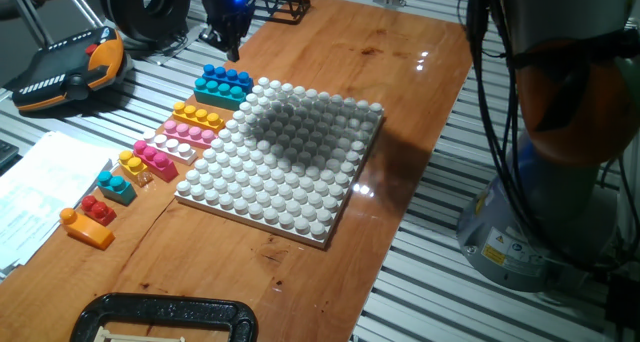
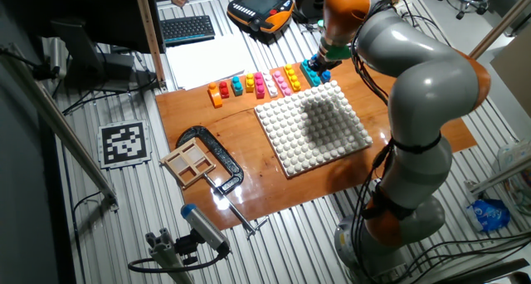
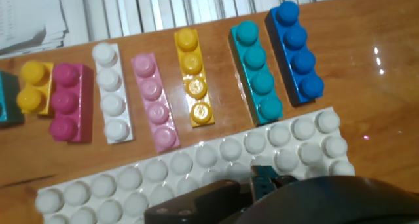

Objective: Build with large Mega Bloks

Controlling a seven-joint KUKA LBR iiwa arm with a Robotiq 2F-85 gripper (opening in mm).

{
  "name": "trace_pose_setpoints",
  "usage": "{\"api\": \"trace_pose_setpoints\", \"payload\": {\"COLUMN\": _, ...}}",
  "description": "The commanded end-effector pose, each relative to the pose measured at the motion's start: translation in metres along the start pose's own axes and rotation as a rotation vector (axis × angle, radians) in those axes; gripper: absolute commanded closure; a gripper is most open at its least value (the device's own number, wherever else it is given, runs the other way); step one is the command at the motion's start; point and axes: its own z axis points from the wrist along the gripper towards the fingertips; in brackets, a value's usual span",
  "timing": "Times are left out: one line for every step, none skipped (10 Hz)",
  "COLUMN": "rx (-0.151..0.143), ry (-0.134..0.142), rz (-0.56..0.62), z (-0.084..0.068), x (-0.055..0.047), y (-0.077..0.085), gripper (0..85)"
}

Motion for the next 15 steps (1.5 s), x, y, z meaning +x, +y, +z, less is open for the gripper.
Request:
{"api": "trace_pose_setpoints", "payload": {"rx": -0.006, "ry": 0.005, "rz": -0.007, "z": 0.006, "x": -0.014, "y": -0.003, "gripper": 85.0}}
{"api": "trace_pose_setpoints", "payload": {"rx": -0.014, "ry": 0.002, "rz": -0.019, "z": 0.015, "x": -0.026, "y": -0.006, "gripper": 85.0}}
{"api": "trace_pose_setpoints", "payload": {"rx": -0.022, "ry": 0.000, "rz": -0.026, "z": 0.023, "x": -0.036, "y": -0.009, "gripper": 85.0}}
{"api": "trace_pose_setpoints", "payload": {"rx": -0.024, "ry": -0.005, "rz": -0.030, "z": 0.030, "x": -0.044, "y": -0.011, "gripper": 85.0}}
{"api": "trace_pose_setpoints", "payload": {"rx": -0.024, "ry": -0.005, "rz": -0.035, "z": 0.035, "x": -0.050, "y": -0.014, "gripper": 85.0}}
{"api": "trace_pose_setpoints", "payload": {"rx": -0.023, "ry": 0.000, "rz": -0.049, "z": 0.039, "x": -0.061, "y": -0.019, "gripper": 85.0}}
{"api": "trace_pose_setpoints", "payload": {"rx": -0.026, "ry": 0.001, "rz": -0.064, "z": 0.043, "x": -0.070, "y": -0.024, "gripper": 85.0}}
{"api": "trace_pose_setpoints", "payload": {"rx": -0.037, "ry": 0.006, "rz": -0.075, "z": 0.048, "x": -0.079, "y": -0.028, "gripper": 85.0}}
{"api": "trace_pose_setpoints", "payload": {"rx": -0.037, "ry": 0.005, "rz": -0.088, "z": 0.053, "x": -0.086, "y": -0.032, "gripper": 85.0}}
{"api": "trace_pose_setpoints", "payload": {"rx": -0.037, "ry": 0.007, "rz": -0.099, "z": 0.057, "x": -0.091, "y": -0.035, "gripper": 85.0}}
{"api": "trace_pose_setpoints", "payload": {"rx": -0.037, "ry": 0.007, "rz": -0.108, "z": 0.060, "x": -0.094, "y": -0.038, "gripper": 85.0}}
{"api": "trace_pose_setpoints", "payload": {"rx": -0.032, "ry": 0.006, "rz": -0.120, "z": 0.062, "x": -0.098, "y": -0.041, "gripper": 85.0}}
{"api": "trace_pose_setpoints", "payload": {"rx": -0.038, "ry": 0.005, "rz": -0.135, "z": 0.067, "x": -0.102, "y": -0.044, "gripper": 85.0}}
{"api": "trace_pose_setpoints", "payload": {"rx": -0.039, "ry": -0.002, "rz": -0.152, "z": 0.073, "x": -0.105, "y": -0.047, "gripper": 85.0}}
{"api": "trace_pose_setpoints", "payload": {"rx": -0.038, "ry": -0.007, "rz": -0.167, "z": 0.077, "x": -0.108, "y": -0.050, "gripper": 85.0}}
